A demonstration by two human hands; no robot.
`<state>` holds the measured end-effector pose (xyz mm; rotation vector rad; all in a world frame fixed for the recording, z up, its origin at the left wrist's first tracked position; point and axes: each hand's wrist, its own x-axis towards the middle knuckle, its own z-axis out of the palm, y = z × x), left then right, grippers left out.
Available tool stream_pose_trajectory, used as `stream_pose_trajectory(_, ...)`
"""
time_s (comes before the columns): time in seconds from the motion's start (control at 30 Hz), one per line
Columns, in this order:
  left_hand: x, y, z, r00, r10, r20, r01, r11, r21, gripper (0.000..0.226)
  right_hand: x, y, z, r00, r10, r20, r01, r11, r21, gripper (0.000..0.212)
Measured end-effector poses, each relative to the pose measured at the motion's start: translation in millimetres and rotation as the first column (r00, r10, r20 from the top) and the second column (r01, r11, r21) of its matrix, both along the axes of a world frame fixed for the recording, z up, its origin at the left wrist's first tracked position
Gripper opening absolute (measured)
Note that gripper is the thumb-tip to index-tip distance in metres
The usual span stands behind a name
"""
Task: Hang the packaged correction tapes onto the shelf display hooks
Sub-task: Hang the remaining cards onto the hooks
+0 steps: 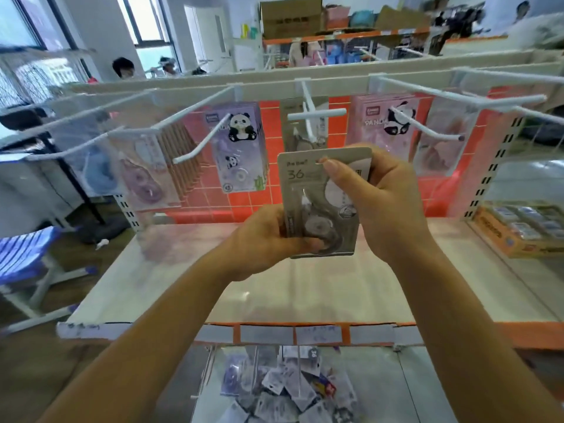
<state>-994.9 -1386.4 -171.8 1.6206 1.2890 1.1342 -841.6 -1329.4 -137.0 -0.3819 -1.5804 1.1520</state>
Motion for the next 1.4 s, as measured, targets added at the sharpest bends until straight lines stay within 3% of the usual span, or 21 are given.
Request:
stream_pose_trajectory(0.37, -9.2, 12.7, 9.5, 0.998, -0.040, 0.051, 0.039, 0.999, 0.035, 0.025, -10.2, 7.5, 14.5, 0.999, -0.048, -0.006, 0.049, 0.997, 0.065, 0.014)
stream_pose_trajectory(0.57, -15.6, 17.5, 11.9, 0.998, -0.043, -0.042, 0.045, 0.998, 0.043, 0.022, -10.3, 17.8, 9.1, 1.000, 0.006, -0.012, -0.005, 0.996, 0.086, 0.005)
stream_pose_trajectory(0.97, -23.2, 22.3, 11.9, 0.982, -0.048, -0.181, 0.071, 0.990, 0.121, 0.025, -11.3, 23.4, 6.2, 1.000, 0.031, -0.002, -0.030, 0.993, 0.112, 0.011)
stream_pose_trajectory(1.4, -21.0, 16.6, 7.1, 0.992, -0.117, -0.054, 0.120, 0.991, 0.064, 0.029, -14.5, 20.4, 7.3, 0.999, 0.003, 0.041, -0.005, 0.999, 0.043, 0.009)
